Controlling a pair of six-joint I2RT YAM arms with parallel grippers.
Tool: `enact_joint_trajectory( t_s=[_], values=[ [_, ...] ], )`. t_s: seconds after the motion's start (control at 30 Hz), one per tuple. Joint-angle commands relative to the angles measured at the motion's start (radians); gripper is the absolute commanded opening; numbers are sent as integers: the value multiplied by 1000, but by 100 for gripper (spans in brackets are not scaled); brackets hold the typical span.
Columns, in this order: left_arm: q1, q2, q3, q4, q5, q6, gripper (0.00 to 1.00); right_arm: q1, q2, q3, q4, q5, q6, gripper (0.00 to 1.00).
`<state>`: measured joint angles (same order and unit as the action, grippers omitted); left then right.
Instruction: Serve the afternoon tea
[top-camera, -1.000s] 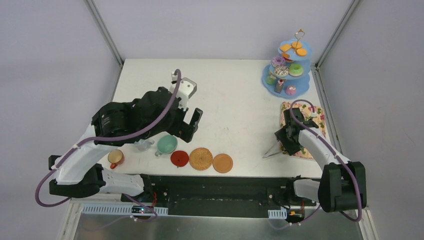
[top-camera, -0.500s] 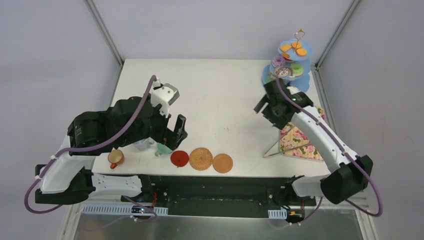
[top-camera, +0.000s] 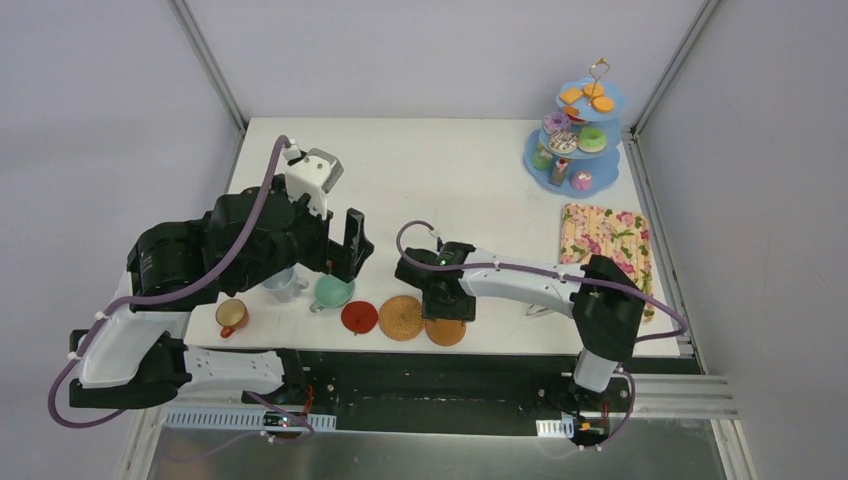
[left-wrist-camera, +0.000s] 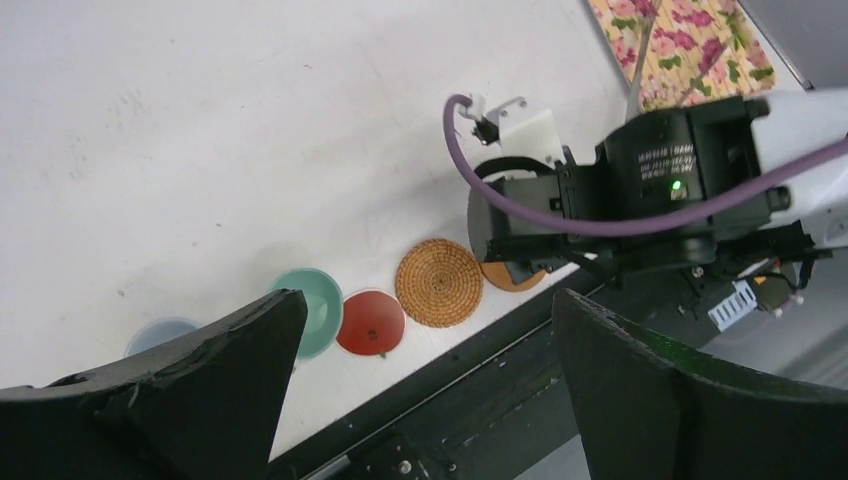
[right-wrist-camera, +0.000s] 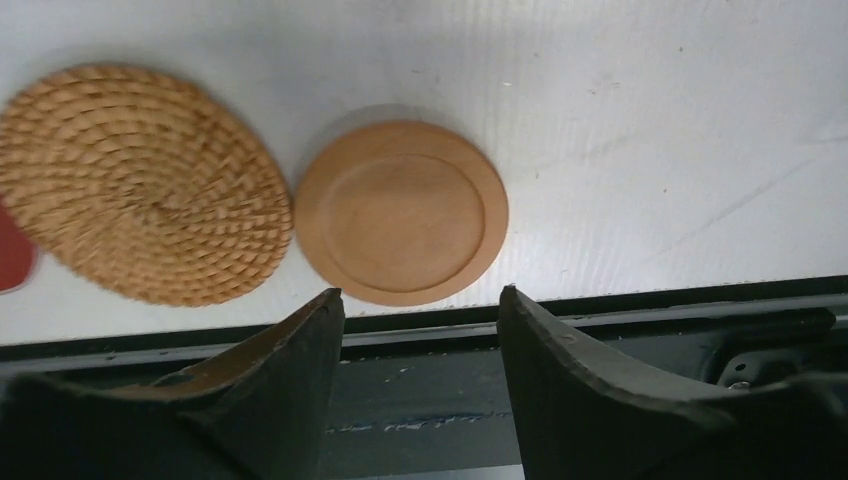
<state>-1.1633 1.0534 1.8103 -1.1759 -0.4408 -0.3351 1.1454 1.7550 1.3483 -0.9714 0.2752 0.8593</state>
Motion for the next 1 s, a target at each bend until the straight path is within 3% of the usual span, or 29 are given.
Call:
enact_joint_trajectory(
  t_s=[0.0,0.23,0.43,0.7,0.97],
  values=[
    [2,47,47,30,-139,-80,100,4,-48,-107,101,-28,78,57],
    [2,210,211,-83,-233,-144,100,31,-37,-237,230,75,6,41],
    [2,241,218,-68,-251,-217,100,9,-96,-374,356,106,-43,32],
    [2,273,223,-19,-282,-223,100,-167,-99,-405,326,159,-65,35],
    [20,313,231,1,-289,-170,100,-384,-5,-304,371,198,-205,38]
  ],
)
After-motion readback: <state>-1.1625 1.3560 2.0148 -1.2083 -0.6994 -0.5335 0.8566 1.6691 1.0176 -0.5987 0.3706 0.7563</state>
